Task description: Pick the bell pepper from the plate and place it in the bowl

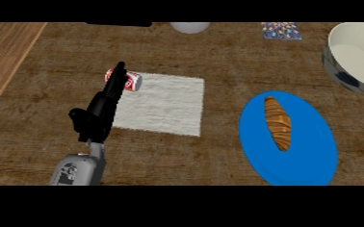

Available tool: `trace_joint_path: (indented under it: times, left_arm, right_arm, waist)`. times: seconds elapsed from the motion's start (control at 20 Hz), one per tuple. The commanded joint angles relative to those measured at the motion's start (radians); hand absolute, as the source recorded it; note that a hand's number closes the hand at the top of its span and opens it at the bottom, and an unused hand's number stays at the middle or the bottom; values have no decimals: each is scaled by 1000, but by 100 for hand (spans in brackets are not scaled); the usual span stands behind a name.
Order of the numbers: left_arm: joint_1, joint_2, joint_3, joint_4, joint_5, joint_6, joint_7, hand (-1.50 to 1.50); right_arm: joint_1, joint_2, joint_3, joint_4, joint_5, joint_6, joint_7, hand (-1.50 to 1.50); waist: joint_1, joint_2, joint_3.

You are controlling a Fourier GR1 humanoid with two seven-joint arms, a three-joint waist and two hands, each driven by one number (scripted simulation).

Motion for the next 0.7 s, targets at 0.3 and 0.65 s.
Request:
trace_joint_path:
  times: [0.3, 0.65]
  left_arm:
    - [-8, 29, 14, 4, 22, -44, -4, 0]
    - [-11, 18, 8, 8, 19, -39, -16, 0]
  right_arm:
    - [-118, 66, 51, 348, 131, 17, -72, 150]
    - [-117, 90, 99, 409, 165, 135, -210, -150]
  waist:
    - [32, 15, 3]
    - [32, 19, 5]
